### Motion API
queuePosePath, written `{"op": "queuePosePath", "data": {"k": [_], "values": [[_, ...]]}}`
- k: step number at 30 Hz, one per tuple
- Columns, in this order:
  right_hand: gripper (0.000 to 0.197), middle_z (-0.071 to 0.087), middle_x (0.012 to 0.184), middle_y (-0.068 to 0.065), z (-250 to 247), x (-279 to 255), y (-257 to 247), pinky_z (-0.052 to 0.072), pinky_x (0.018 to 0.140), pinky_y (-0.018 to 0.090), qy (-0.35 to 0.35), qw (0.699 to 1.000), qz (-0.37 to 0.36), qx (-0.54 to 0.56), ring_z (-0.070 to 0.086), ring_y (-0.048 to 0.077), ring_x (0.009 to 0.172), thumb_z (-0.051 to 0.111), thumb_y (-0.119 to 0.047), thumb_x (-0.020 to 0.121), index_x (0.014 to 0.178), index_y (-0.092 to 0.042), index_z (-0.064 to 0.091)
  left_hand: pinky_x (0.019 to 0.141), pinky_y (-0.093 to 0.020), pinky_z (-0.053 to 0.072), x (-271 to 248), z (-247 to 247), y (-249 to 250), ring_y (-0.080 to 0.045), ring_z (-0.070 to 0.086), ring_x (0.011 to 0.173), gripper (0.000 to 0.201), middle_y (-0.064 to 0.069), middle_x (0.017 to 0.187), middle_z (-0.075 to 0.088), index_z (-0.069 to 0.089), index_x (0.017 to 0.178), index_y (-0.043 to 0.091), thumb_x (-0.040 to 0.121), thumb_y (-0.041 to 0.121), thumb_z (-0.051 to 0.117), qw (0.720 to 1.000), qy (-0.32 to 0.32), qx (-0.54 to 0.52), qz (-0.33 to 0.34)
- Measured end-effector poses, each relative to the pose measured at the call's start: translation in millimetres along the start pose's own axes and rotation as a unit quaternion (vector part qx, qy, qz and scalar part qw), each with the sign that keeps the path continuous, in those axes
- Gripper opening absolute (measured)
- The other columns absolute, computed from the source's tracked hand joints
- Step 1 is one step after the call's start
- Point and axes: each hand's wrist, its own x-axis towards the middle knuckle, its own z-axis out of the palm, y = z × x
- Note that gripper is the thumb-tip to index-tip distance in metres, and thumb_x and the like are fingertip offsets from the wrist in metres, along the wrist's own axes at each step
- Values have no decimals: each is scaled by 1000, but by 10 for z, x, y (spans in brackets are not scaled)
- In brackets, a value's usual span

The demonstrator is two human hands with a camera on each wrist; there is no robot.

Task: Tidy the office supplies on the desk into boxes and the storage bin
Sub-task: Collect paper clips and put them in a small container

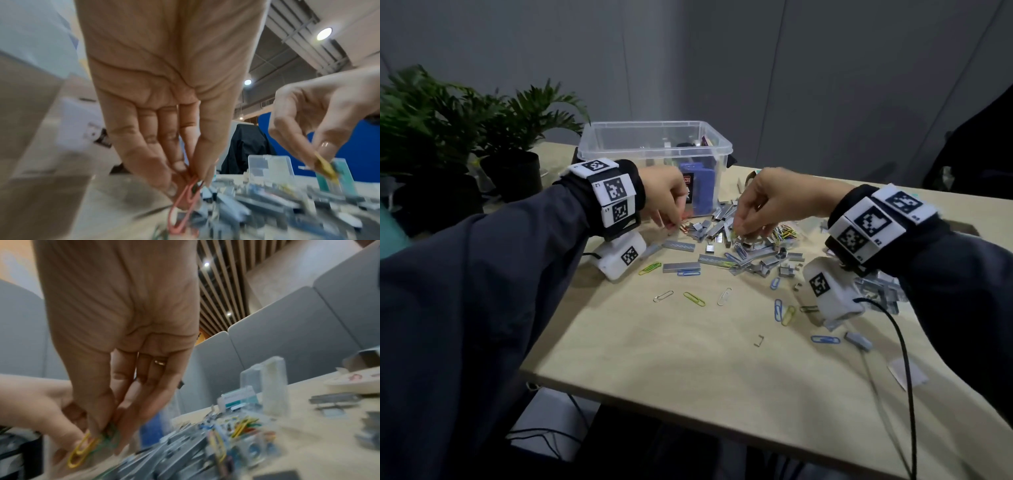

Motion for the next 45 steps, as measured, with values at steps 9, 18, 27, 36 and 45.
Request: {"op": "queuePosePath", "data": {"k": [9, 18, 27, 36, 45], "values": [[12, 71, 73, -10, -254, -100, 468, 50, 66, 27, 172, 955, 97, -219, 63, 8, 73, 82, -24, 76, 70, -30, 74, 54, -29, 56, 82, -128, 317, -13, 67, 57, 17, -3, 65, 69, 59, 72, 8, 85, 4, 71, 994, 21, -71, 78], [5, 73, 69, 12, -168, -93, 570, 61, 63, 26, 242, 961, 131, 2, 72, 16, 60, 75, 0, 80, 76, 2, 73, 46, -24, 54, 300, 112, 601, -13, 69, 53, 21, -9, 65, 67, 54, 72, 5, 87, -3, 66, 986, 23, -119, 117], [12, 72, 63, -3, -167, -188, 549, 59, 79, 33, 228, 954, 184, -67, 73, 9, 70, 83, -22, 76, 72, -12, 77, 63, -39, 59, 405, 196, 686, -28, 69, 68, 22, -17, 76, 67, 55, 69, 5, 86, -3, 67, 983, 6, -113, 143], [19, 68, 87, 4, -157, -199, 446, 43, 66, 29, 296, 912, 212, -186, 62, 26, 81, 74, -34, 80, 90, -17, 75, 58, -28, 59, 497, 198, 847, -21, 71, 68, 18, -14, 84, 71, 60, 70, 6, 81, 0, 72, 976, 51, 19, 210], [11, 57, 80, 8, -316, -326, 551, 39, 66, 32, 443, 858, 203, -164, 55, 34, 77, 60, -25, 79, 73, -16, 64, 64, -31, 58, 711, 373, 1155, -19, 69, 69, 9, -8, 80, 72, 67, 75, 2, 77, 0, 76, 958, 16, 99, 268]]}}
